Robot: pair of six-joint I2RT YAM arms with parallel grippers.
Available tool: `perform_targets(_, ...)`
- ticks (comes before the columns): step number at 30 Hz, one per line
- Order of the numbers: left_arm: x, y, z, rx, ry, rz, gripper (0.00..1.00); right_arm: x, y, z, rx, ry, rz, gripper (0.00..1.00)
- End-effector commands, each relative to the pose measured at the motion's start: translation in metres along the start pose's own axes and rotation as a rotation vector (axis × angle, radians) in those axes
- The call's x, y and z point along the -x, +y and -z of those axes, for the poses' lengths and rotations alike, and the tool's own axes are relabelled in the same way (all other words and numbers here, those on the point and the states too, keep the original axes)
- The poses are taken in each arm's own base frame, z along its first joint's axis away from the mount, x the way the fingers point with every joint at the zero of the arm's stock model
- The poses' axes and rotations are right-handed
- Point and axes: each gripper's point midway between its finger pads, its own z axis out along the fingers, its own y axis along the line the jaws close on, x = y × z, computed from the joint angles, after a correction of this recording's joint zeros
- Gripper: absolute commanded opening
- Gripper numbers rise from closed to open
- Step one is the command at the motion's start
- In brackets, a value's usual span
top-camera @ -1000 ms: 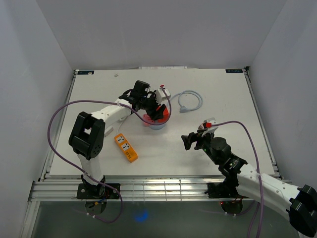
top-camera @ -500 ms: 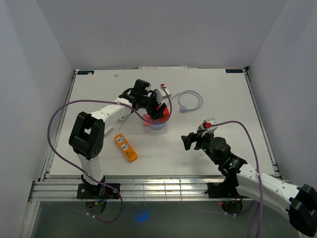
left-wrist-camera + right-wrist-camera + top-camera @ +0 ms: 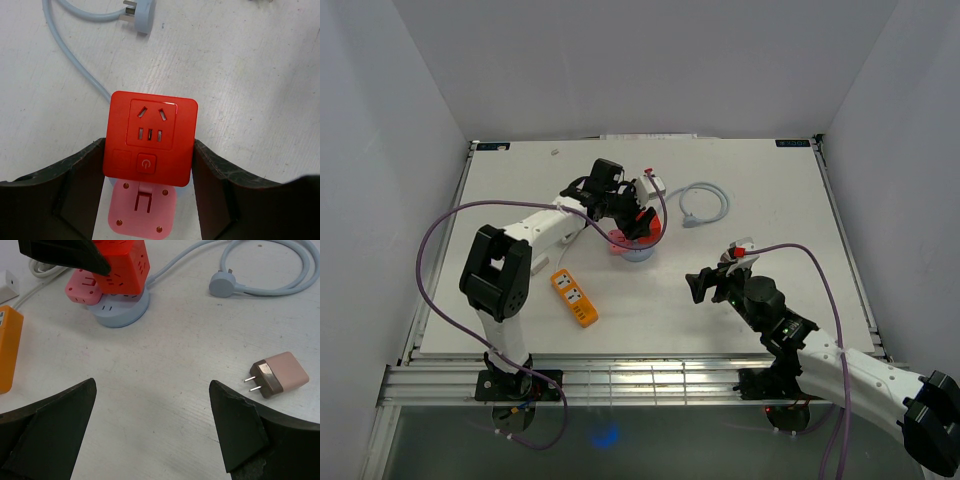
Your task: Insert the plug
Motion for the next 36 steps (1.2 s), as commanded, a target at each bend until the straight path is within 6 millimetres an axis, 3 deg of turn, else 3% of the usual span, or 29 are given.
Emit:
perform_targets(1, 0.023, 0.007, 0.005, 0.005, -0.05, -0.056, 0.0, 0.018, 0.005, -0.002, 0.012, -0.059, -0.011, 0.99)
perform_targets(20, 0.013, -0.002, 0.0, -0.041, -0.038, -0.038, 0.0, 0.017, 0.004, -0.003, 0.008, -0.053, -0.007, 0.99)
perform_targets(29, -0.007, -0.008, -0.004, -0.018, -0.003, -0.052, 0.0, 0.018, 0.005, -0.005, 0.009, -0.055, -0.009, 1.0)
perform_targets(31, -0.007, -0.009, -0.005, -0.014, -0.013, -0.06, 0.0, 0.028, 0.009, -0.007, 0.017, -0.069, -0.007, 0.92)
perform_targets(32, -0.011, -0.011, -0.005, -0.016, -0.01, -0.056, 0.0, 0.033, 0.014, -0.008, 0.038, -0.067, -0.003, 0.81)
perform_targets(33, -0.012, -0.013, -0.005, -0.02, -0.012, -0.059, 0.0, 0.033, 0.015, -0.013, 0.036, -0.046, 0.007, 0.76)
perform_targets(34, -0.011, -0.012, -0.006, -0.015, -0.017, -0.061, 0.0, 0.05, 0.021, -0.016, 0.041, -0.051, 0.005, 0.71)
perform_targets(36, -0.014, -0.012, -0.006, -0.012, -0.013, -0.058, 0.0, 0.051, 0.025, -0.025, 0.037, -0.012, 0.014, 0.58)
